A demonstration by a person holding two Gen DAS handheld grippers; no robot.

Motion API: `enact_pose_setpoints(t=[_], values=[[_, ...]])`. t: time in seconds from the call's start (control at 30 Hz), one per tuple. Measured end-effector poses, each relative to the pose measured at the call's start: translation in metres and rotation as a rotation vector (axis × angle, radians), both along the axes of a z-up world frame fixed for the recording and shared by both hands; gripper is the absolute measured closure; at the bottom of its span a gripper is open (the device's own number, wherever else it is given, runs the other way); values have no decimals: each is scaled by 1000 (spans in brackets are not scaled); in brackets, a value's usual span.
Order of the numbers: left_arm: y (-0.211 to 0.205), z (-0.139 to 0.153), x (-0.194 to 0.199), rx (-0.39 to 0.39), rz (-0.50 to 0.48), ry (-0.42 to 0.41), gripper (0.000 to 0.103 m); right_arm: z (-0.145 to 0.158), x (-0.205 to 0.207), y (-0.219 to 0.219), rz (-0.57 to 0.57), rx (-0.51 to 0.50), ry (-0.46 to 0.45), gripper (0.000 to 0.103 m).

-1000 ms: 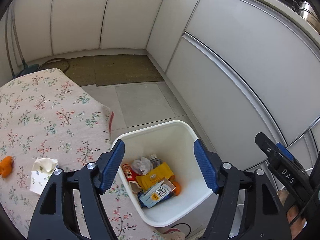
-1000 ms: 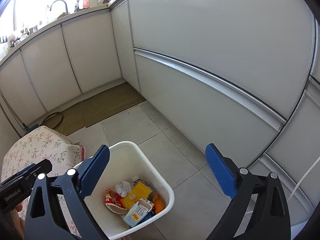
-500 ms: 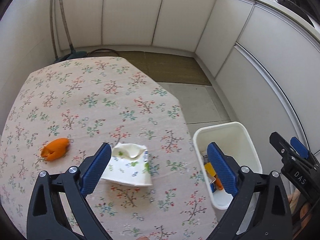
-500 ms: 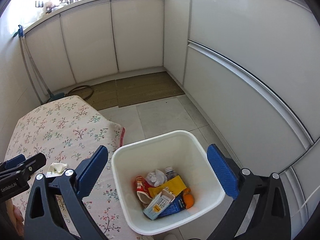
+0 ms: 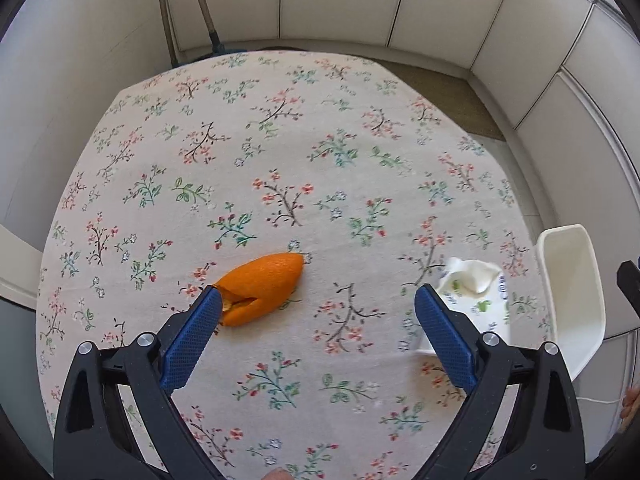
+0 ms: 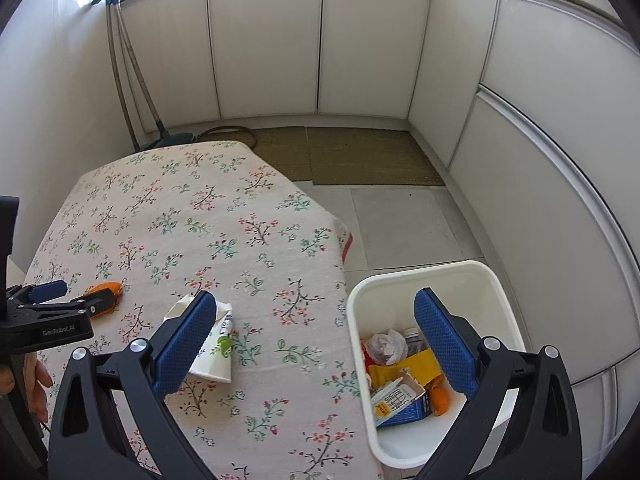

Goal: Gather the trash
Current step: 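Move the left tool to the small orange peel while the right tool reaches the paper cup, then grasp the small orange peel with the left tool while the right tool grasps the white paper cup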

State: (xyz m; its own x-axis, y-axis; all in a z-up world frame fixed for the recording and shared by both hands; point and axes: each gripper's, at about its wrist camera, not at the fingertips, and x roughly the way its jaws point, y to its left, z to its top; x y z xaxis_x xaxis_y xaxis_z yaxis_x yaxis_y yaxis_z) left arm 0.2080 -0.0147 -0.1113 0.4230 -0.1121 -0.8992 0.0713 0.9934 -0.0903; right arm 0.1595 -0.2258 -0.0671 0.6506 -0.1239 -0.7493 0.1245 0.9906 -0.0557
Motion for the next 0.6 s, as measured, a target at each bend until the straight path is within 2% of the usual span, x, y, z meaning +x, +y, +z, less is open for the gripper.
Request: enact_pose_setpoints(t=[0.23, 0.33, 0.5, 0.6], values=[[24, -29, 25, 24, -38, 51, 11, -19, 15, 23, 49, 65, 85, 7], [21, -40, 29, 23, -78, 81, 18, -26, 19, 31, 64, 71, 117, 7], [12, -52, 28, 90, -128, 95, 49, -39, 26, 36, 58, 111, 185, 7], [16, -51, 25, 95, -124, 88, 64, -48, 30, 38, 56, 144, 222, 7]])
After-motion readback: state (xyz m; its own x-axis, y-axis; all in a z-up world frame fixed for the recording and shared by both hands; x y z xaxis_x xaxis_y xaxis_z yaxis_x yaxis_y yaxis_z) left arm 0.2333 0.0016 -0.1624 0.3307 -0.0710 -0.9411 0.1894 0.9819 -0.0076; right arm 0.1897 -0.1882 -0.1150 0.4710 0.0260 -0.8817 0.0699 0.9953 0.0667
